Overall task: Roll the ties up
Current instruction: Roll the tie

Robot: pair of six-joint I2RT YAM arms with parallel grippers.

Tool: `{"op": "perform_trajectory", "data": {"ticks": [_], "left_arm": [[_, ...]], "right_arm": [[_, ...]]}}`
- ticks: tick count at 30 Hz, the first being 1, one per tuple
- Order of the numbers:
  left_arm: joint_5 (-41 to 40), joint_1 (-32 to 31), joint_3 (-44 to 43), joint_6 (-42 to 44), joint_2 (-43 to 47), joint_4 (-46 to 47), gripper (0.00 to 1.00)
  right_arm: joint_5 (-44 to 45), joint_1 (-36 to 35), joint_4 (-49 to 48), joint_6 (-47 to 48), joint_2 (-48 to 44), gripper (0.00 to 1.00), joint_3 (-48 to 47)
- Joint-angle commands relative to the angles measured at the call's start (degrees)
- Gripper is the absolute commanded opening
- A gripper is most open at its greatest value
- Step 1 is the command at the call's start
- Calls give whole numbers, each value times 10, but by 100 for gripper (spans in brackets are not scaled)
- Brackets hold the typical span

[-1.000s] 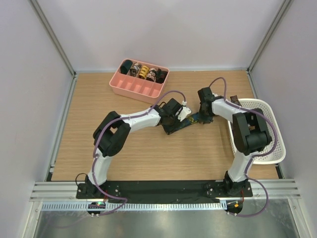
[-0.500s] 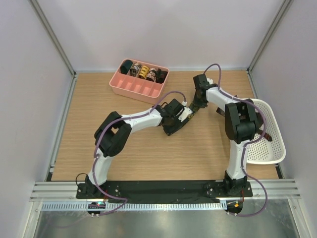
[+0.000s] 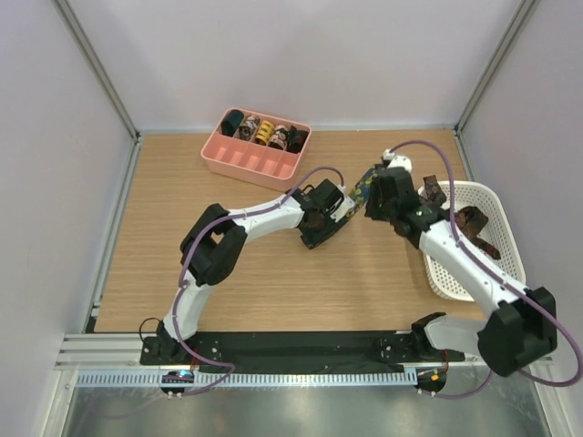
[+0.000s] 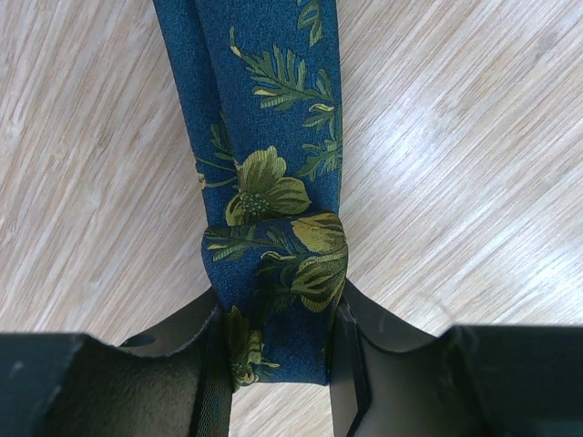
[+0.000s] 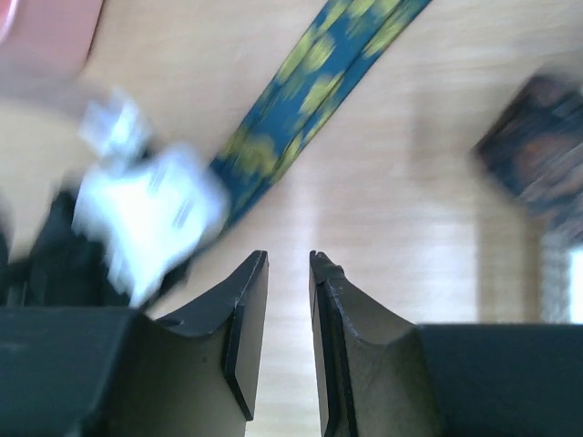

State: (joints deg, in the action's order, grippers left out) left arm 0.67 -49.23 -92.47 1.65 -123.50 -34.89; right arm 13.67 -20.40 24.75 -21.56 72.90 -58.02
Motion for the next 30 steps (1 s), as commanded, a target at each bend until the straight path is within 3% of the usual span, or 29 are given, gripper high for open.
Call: {"op": "perform_trajectory", "data": {"ticks": [1, 7, 13, 19, 24, 30], "left_arm": [[4, -6, 29, -8, -89, -159, 17], [14, -6, -15, -1, -115, -210, 17], [22, -5, -52, 2, -135, -249, 17], [28, -4, -89, 0, -163, -286, 18], [35, -5, -119, 0, -184, -319, 18], [64, -4, -148, 7, -201, -356, 19]], "right_arm": [[21, -87, 8, 9, -63, 33, 82], [45, -243, -65, -5, -189, 32, 203], [92, -405, -160, 53, -189, 35, 243], [170, -514, -119, 168, -9, 35, 124], [246, -538, -35, 213, 161, 38, -13], [350, -538, 62, 245, 315, 54, -138]]}}
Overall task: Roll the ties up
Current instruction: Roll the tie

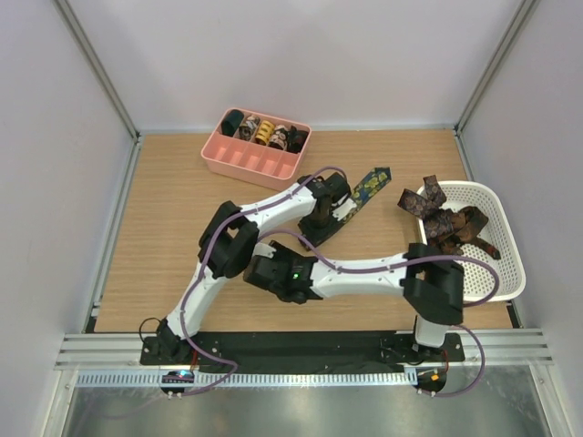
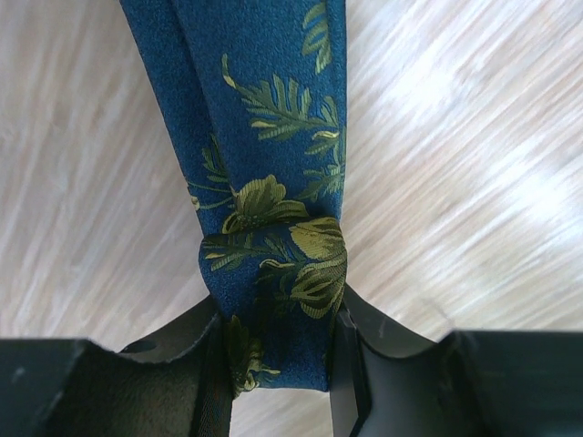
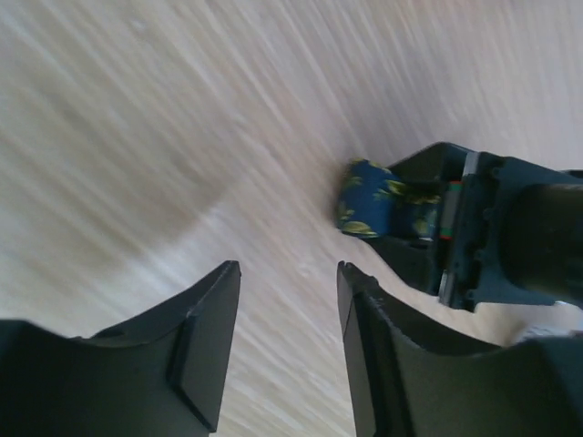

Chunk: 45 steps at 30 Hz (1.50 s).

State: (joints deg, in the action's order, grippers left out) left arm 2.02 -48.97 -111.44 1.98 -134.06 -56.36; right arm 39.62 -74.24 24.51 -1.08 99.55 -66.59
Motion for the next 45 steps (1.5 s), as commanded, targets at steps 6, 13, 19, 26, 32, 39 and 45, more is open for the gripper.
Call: {"op": "perform_trajectory", "data": {"ticks": [6, 13, 19, 26, 32, 39, 45], "left_arm": [[54, -8, 25, 1, -110, -170, 19], [60, -8, 0, -3, -125, -201, 21], [62, -8, -6, -5, -126, -199, 21], [58, -7, -4, -6, -122, -199, 22], [55, -7, -11, -5, -118, -198, 28], [34, -7, -5, -7, -91, -177, 42], [-4, -8, -4, -8, -56, -134, 51]], "right_arm": [[133, 12, 98, 62, 160, 64, -113], [137, 26, 69, 83, 200, 67, -114], [138, 28, 42, 105, 209, 68, -109], [136, 46, 69, 73, 229, 55, -116], [136, 51, 98, 27, 245, 31, -123], [122, 51, 107, -5, 229, 16, -130], [107, 45, 114, -20, 217, 14, -131]]}}
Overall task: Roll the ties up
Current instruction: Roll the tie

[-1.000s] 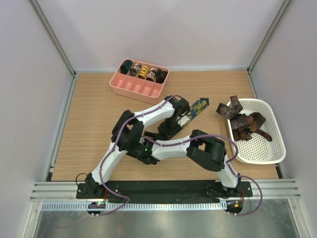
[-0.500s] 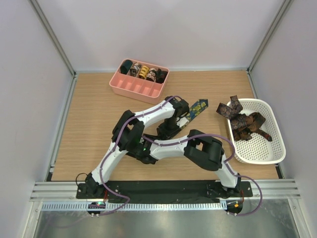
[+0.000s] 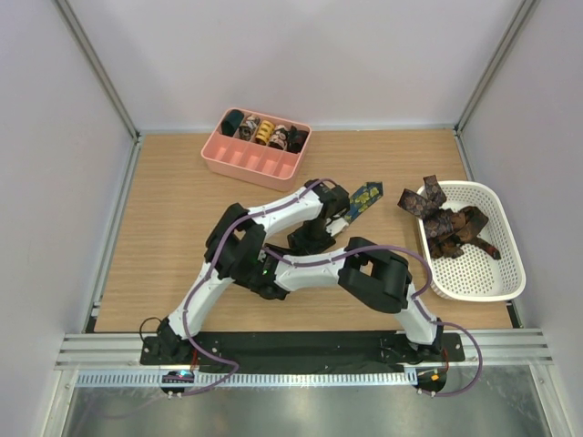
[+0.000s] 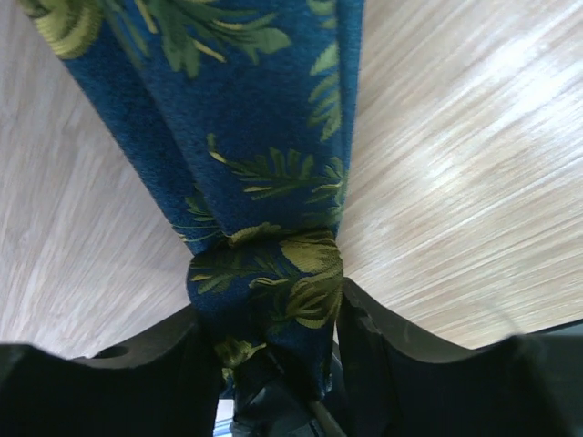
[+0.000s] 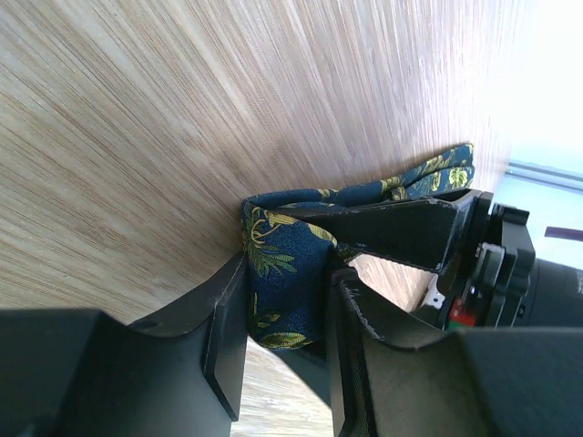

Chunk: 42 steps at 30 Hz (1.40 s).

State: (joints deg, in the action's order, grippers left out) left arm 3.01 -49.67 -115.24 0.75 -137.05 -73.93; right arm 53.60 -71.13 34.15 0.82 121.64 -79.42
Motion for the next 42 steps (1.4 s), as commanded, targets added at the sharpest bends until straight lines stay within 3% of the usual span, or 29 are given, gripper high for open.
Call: {"op": "perform_trajectory", "data": {"ticks": [1, 5, 8, 10, 11, 21, 24, 28, 31, 36, 42], "left_arm": [[-19, -1, 34, 4, -13, 49, 52], [-59, -1, 31, 7, 20, 77, 68], [-66, -1, 31, 12, 49, 89, 75], [-63, -1, 32, 12, 67, 107, 86], [-61, 0, 34, 13, 85, 114, 100], [-121, 17, 51, -5, 204, 225, 100], [-146, 34, 88, -51, 264, 282, 100], [-145, 67, 208, -102, 371, 404, 100], [-196, 86, 309, -139, 453, 491, 100], [-301, 89, 471, -154, 557, 618, 100], [-304, 136, 548, -277, 622, 652, 100]], "right_arm": [[-36, 13, 18, -40, -4, 13, -1], [-43, 10, 14, -49, -6, 11, 1], [-53, 10, 12, -54, -9, 10, 4], [-56, 10, 7, -55, -14, 10, 8], [-60, 10, 5, -56, -16, 9, 9], [-65, 9, -19, -71, -35, 7, 32], [-69, 12, -55, -72, -61, 5, 63], [-109, 24, -101, -78, -103, 5, 105], [-140, 34, -134, -84, -139, 4, 137], [-265, 74, -217, -93, -217, 3, 213], [-450, 167, -274, -107, -288, 3, 271]]}}
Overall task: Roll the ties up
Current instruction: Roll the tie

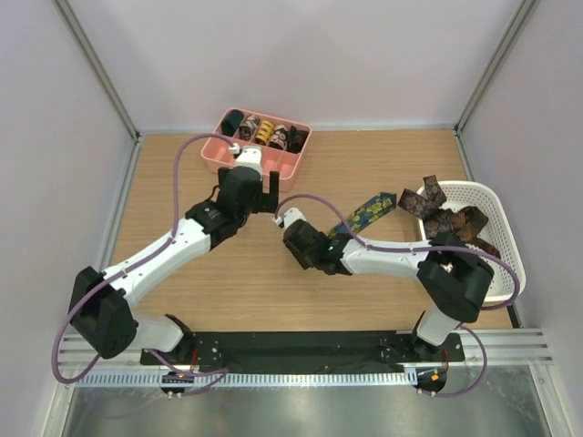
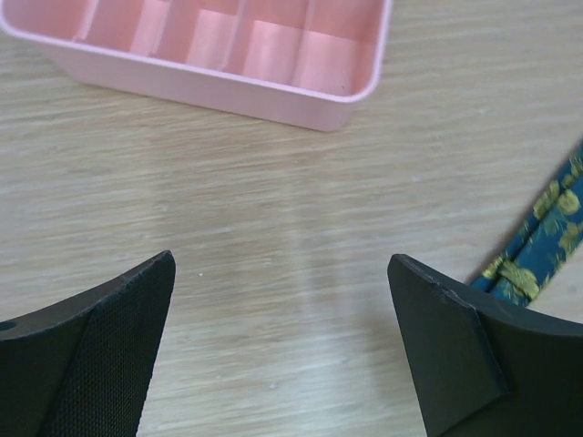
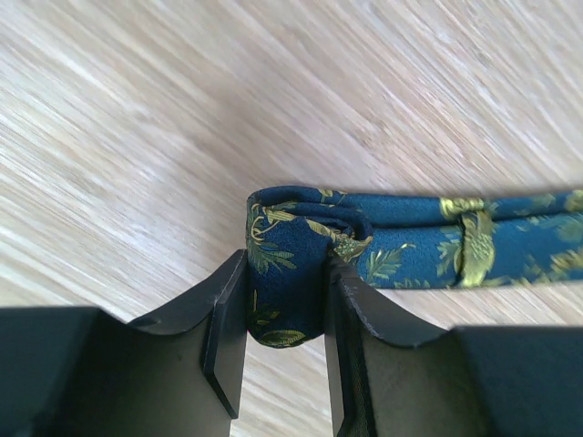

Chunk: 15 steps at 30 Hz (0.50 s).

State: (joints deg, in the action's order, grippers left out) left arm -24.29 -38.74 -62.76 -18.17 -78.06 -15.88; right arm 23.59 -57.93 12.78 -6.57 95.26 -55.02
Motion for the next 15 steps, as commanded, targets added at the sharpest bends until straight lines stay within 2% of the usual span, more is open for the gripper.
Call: {"op": "perform_trajectory", "data": {"ticks": [1, 3, 11, 15], "left_arm": [[-19, 42, 33, -97, 40, 85, 100], [-28, 43, 72, -106, 68, 114, 100], [-35, 43, 149, -96, 97, 207, 100], [32, 43, 183, -73, 107, 253, 100]], "right_arm": [[-173, 43, -71, -34, -38, 3, 33], [-249, 74, -79, -35, -47, 3, 44], [-429, 168, -124, -65, -57, 3, 87], [-504, 208, -172, -91, -45, 3, 110]]}}
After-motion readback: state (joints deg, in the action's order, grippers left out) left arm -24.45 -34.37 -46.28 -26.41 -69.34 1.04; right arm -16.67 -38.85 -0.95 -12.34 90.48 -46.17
